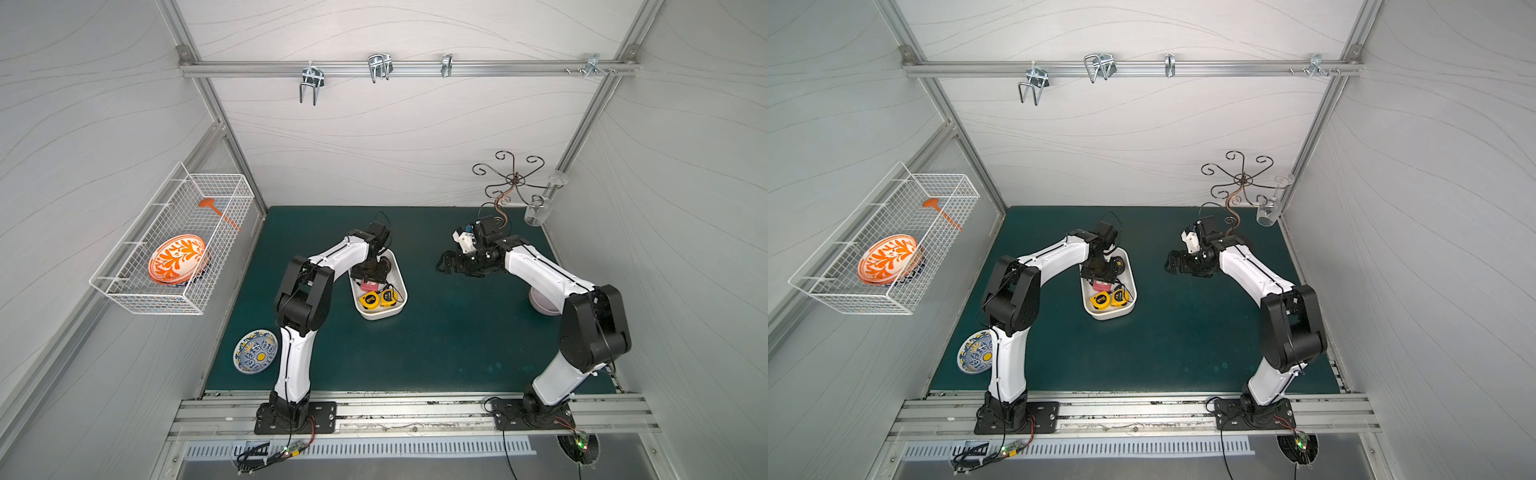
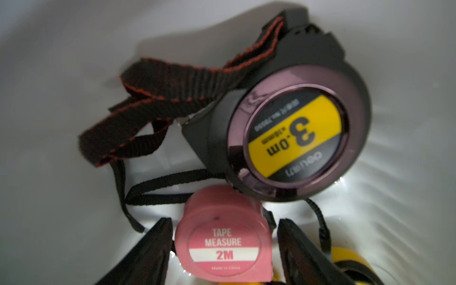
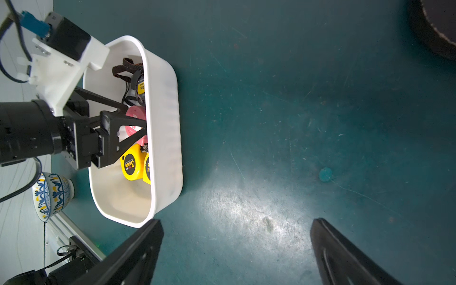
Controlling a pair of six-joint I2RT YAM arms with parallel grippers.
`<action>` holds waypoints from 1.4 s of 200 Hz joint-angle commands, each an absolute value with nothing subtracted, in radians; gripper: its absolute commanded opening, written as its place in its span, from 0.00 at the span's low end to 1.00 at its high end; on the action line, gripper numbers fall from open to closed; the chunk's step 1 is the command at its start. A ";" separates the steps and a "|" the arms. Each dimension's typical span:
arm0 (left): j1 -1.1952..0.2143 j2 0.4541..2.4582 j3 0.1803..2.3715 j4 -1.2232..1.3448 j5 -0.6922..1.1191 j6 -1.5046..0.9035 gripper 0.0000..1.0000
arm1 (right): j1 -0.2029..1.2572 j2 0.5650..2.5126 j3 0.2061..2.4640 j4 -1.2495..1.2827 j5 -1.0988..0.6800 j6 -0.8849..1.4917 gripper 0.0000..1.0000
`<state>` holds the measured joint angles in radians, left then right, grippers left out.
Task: Take the tape measure out of the storage box
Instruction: Pick up the tape measure from the storage box.
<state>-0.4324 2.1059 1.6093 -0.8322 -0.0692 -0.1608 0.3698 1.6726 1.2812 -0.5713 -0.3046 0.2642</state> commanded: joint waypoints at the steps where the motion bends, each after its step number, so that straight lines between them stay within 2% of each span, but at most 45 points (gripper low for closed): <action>1: -0.437 2.142 1.649 -0.868 -0.090 -0.178 0.73 | 0.361 1.644 1.275 -0.559 -0.325 0.267 0.99; 37: -0.437 2.177 1.672 -0.892 -0.085 -0.178 0.72 | 0.361 1.644 1.270 -0.559 -0.325 0.268 0.99; 84: -0.437 2.187 1.674 -0.904 -0.084 -0.193 0.55 | 0.359 1.649 1.258 -0.551 -0.323 0.270 0.99; 100: -0.437 2.181 1.674 -0.904 -0.091 -0.195 0.46 | 0.359 1.651 1.254 -0.548 -0.330 0.273 0.99; 156: -0.437 2.111 1.674 -0.916 -0.121 -0.217 0.00 | 0.361 1.644 1.229 -0.512 -0.347 0.282 0.99; 245: -0.436 1.851 1.668 -0.899 -0.059 -0.391 0.00 | 0.464 1.508 1.076 -0.252 -0.354 0.319 0.99; 280: -0.439 1.709 1.544 -0.718 0.056 -0.582 0.00 | 0.527 1.434 0.981 -0.076 -0.363 0.384 0.99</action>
